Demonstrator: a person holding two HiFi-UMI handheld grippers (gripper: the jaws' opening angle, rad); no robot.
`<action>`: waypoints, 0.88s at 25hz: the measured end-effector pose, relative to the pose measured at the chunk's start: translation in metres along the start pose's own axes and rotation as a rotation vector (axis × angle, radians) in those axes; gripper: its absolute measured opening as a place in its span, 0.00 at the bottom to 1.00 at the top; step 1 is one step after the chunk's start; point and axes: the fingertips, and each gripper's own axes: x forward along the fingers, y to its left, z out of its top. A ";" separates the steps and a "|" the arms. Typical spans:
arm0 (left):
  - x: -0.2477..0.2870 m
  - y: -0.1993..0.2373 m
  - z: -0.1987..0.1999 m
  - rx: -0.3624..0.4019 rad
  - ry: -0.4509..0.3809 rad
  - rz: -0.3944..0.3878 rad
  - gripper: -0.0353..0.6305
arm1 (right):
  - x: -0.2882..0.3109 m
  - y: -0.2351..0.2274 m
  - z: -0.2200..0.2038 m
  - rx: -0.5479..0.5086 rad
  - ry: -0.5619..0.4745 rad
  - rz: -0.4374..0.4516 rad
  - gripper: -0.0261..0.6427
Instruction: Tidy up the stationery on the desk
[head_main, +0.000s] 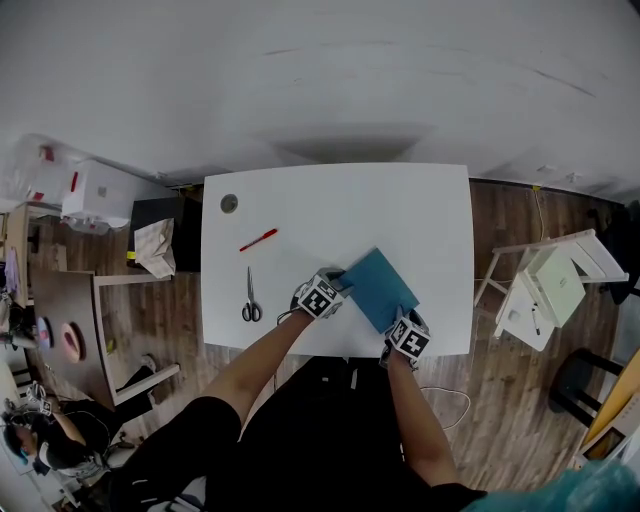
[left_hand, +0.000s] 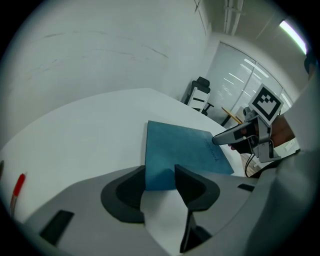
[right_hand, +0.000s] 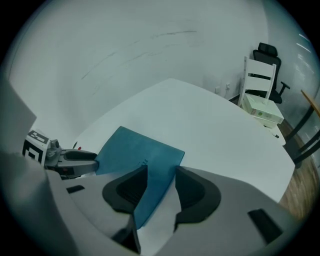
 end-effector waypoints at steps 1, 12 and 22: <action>-0.001 0.000 -0.001 -0.005 0.001 0.000 0.34 | 0.001 0.001 0.002 -0.005 0.000 0.004 0.31; -0.022 -0.005 -0.028 -0.150 0.043 0.015 0.34 | 0.018 0.026 0.028 -0.119 0.028 0.072 0.31; -0.045 -0.043 -0.090 -0.283 0.060 -0.001 0.34 | 0.062 0.104 0.059 -0.474 0.071 0.197 0.31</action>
